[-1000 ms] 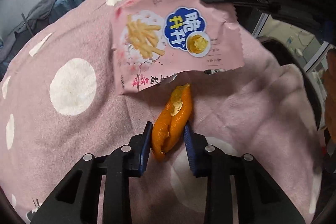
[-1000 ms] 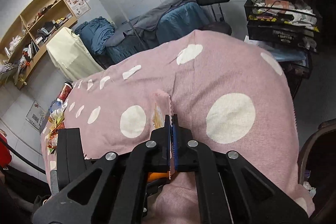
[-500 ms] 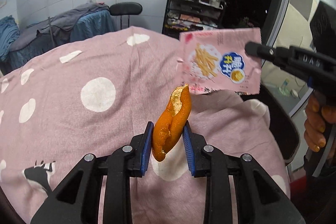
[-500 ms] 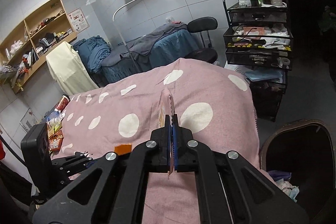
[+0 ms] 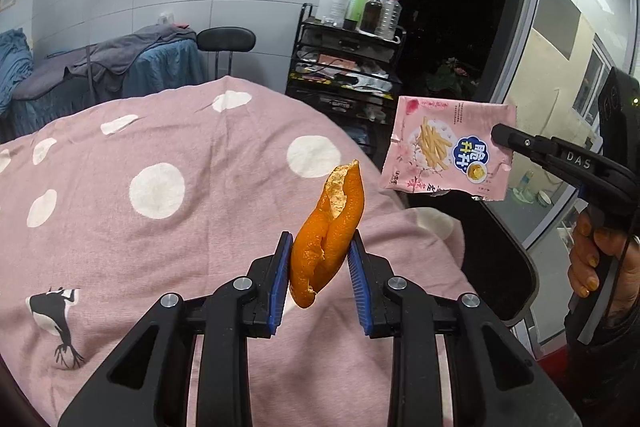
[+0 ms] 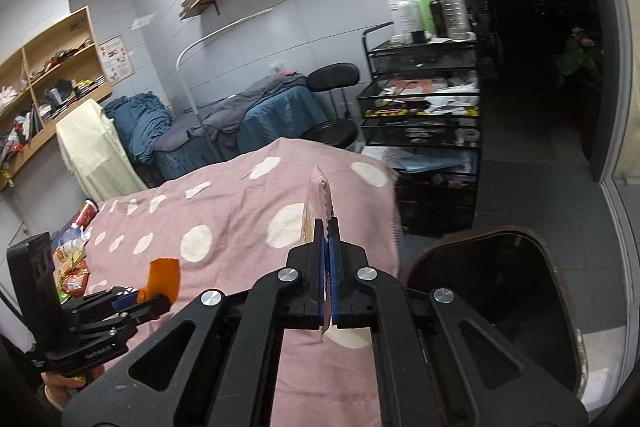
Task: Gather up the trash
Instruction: 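Carry the pink snack bag over the bin and open the right gripper while left holds the peel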
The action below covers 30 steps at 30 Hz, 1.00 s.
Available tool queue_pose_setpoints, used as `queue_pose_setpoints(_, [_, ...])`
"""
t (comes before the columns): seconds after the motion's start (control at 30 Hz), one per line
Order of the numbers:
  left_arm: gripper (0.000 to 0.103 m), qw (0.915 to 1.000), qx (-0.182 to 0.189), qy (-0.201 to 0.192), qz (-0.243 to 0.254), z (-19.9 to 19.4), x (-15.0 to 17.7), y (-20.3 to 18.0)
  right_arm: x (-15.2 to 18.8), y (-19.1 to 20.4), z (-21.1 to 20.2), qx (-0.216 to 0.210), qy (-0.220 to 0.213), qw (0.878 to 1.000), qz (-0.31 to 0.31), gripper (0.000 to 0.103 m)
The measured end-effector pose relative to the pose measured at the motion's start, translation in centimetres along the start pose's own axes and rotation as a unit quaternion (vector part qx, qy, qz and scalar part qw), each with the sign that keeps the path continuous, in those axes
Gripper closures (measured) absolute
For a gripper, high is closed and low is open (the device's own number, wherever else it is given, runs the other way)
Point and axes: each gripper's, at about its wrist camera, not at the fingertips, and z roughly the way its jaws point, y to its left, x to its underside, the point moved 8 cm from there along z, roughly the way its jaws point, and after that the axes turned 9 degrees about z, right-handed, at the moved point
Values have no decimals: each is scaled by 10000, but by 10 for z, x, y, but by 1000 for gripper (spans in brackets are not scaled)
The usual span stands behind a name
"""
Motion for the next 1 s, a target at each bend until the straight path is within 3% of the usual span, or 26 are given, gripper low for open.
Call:
queue_pose_setpoints(0.4, [75, 9985, 422, -77, 351, 10, -15, -63, 11, -89, -28, 1034, -98, 9943, 234, 100])
queue_pose_setpoints(0.6, [75, 9963, 627, -32, 592, 20, -20, -94, 32, -128, -20, 1483, 234, 9882, 287, 100])
queue_pose_setpoints(1.0, [75, 9934, 878, 57, 742, 32, -24, -127, 82, -176, 18, 1892, 988, 9754, 554, 100])
